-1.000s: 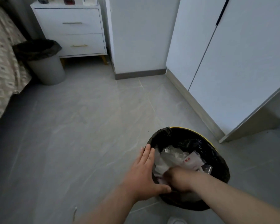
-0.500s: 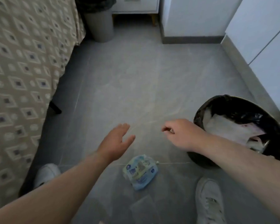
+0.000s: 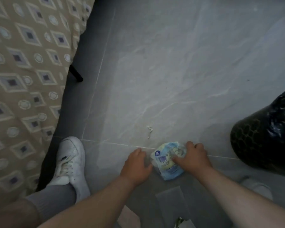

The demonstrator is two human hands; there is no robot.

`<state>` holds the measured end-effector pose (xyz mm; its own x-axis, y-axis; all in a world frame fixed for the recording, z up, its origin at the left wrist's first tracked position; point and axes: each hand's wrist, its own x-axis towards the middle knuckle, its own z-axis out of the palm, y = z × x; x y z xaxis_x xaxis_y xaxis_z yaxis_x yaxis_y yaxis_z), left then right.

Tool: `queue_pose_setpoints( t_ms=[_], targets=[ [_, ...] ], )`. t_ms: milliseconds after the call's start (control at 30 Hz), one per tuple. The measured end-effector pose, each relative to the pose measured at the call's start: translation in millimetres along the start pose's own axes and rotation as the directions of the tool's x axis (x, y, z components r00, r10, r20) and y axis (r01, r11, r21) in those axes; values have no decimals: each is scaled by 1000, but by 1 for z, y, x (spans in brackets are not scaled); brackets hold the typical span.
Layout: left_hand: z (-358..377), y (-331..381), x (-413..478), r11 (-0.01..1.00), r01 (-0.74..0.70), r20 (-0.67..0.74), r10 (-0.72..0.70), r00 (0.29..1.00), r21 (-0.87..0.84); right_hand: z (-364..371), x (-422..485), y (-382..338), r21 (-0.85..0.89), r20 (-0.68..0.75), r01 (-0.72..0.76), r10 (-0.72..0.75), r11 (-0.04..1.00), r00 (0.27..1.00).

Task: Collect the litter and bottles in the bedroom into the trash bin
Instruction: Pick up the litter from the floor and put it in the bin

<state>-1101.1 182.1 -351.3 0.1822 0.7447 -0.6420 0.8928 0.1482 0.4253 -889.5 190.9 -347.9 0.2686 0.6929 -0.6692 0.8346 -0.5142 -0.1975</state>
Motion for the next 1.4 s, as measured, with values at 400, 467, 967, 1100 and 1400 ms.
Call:
queue_pose_setpoints(
  t_ms=[400,467,967,1100,1400],
  targets=[
    [2,-51,-9,988,-113,-144,128,981,106,18,15,-5,86,-54,107,-103,991,993],
    [-3,-51,-5,993,-72,-155,86,984,93,21,13,-4,107,-78,126,-118,986,990],
    [-36,45,113,906,-228,-53,264,963,357,11,26,4,-39,-102,183,-186,982,977],
    [-29,42,107,960,-157,-73,179,981,233,9,26,4,-44,-22,187,-188,981,982],
    [-68,49,80,956,-178,-344,89,935,-235,-64,3,-7,155,-59,298,-293,942,954]
  ],
)
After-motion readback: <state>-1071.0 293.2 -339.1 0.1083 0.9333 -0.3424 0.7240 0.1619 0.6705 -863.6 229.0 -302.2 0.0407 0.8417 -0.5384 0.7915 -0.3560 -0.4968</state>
